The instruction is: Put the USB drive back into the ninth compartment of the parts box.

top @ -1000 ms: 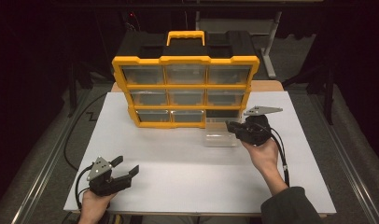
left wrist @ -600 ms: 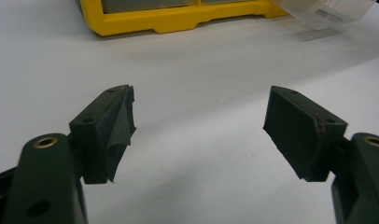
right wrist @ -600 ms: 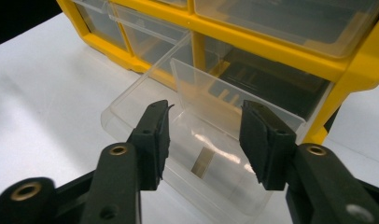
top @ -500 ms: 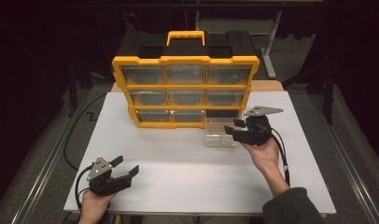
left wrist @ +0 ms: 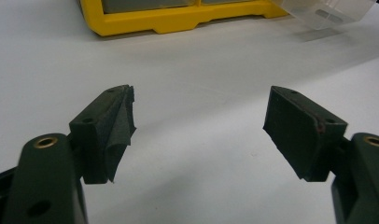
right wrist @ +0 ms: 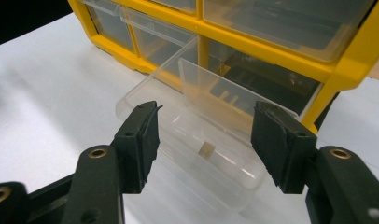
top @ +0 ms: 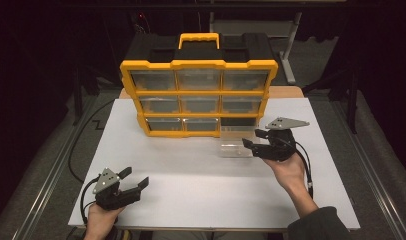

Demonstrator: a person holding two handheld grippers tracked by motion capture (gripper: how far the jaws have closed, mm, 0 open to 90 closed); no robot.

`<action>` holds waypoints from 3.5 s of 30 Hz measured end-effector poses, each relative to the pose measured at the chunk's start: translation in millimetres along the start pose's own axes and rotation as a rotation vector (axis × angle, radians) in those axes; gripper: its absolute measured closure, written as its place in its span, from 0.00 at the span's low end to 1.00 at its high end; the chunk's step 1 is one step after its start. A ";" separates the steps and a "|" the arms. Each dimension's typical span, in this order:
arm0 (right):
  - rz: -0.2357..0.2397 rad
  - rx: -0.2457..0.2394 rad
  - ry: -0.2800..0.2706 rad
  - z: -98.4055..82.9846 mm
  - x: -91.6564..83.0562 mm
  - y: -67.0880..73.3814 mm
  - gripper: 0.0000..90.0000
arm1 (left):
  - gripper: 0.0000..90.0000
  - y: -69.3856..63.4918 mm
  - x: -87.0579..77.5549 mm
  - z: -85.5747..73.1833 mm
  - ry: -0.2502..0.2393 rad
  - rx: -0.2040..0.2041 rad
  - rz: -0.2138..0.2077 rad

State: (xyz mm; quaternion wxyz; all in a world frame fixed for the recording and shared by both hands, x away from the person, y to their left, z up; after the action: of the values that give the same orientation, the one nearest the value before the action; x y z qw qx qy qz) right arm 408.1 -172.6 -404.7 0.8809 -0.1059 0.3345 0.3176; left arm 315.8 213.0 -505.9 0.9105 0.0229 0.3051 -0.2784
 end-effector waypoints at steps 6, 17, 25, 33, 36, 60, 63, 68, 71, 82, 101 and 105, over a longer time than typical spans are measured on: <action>-0.004 0.000 -0.021 -4.8 -6.7 -0.4 0.45 | 0.28 -0.1 0.0 0.0 -0.001 -0.001 0.001; -0.002 -0.009 -0.045 -13.4 -15.3 2.5 0.44 | 0.28 0.1 -0.2 0.0 -0.001 -0.001 0.002; -0.003 -0.013 -0.048 -22.1 -22.8 3.1 0.43 | 0.28 0.0 -0.1 0.1 -0.001 0.000 0.002; -0.010 -0.009 -0.064 -30.5 -30.4 2.6 0.43 | 0.28 0.1 -0.2 0.1 -0.001 -0.001 0.003; -0.013 -0.013 -0.070 -33.4 -32.5 3.7 0.43 | 0.28 0.2 -0.3 0.0 -0.001 -0.002 0.004; -0.018 0.014 -0.104 -56.4 -48.5 1.6 0.42 | 0.28 0.5 -0.4 0.1 -0.002 -0.004 0.006; -0.021 0.014 -0.100 -60.4 -49.8 1.3 0.42 | 0.28 0.5 -0.5 0.1 -0.002 -0.004 0.006; -0.023 0.021 -0.108 -65.1 -52.9 0.3 0.41 | 0.28 0.8 -0.7 0.1 -0.003 -0.005 0.008; -0.025 0.027 -0.110 -67.9 -55.0 0.1 0.41 | 0.28 0.8 -0.8 0.1 -0.005 -0.007 0.008; -0.033 0.052 -0.118 -82.0 -61.7 -3.0 0.40 | 0.28 0.9 -1.3 0.1 -0.007 -0.006 0.009; -0.041 0.110 -0.127 -108.8 -68.0 -11.1 0.39 | 0.28 1.8 -1.4 -0.1 -0.006 -0.006 0.014; -0.035 0.127 -0.128 -114.9 -68.1 -12.6 0.39 | 0.28 2.0 -1.6 -0.2 -0.007 -0.008 0.015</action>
State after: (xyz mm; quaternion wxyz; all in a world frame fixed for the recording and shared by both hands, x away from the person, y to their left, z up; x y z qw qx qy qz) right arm 316.9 -261.5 -446.9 0.9108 -0.0353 0.2951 0.2865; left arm 315.7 215.5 -505.4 0.9136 0.0208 0.3029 -0.2706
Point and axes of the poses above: each handheld gripper's, and its own axes: x roughly forward along the jaws, z roughly out of its top, y roughly to its left, the point moved 7 cm from there along x, roughly forward along the jaws, and after that the axes turned 7 degrees about y, right-handed, at the moved point
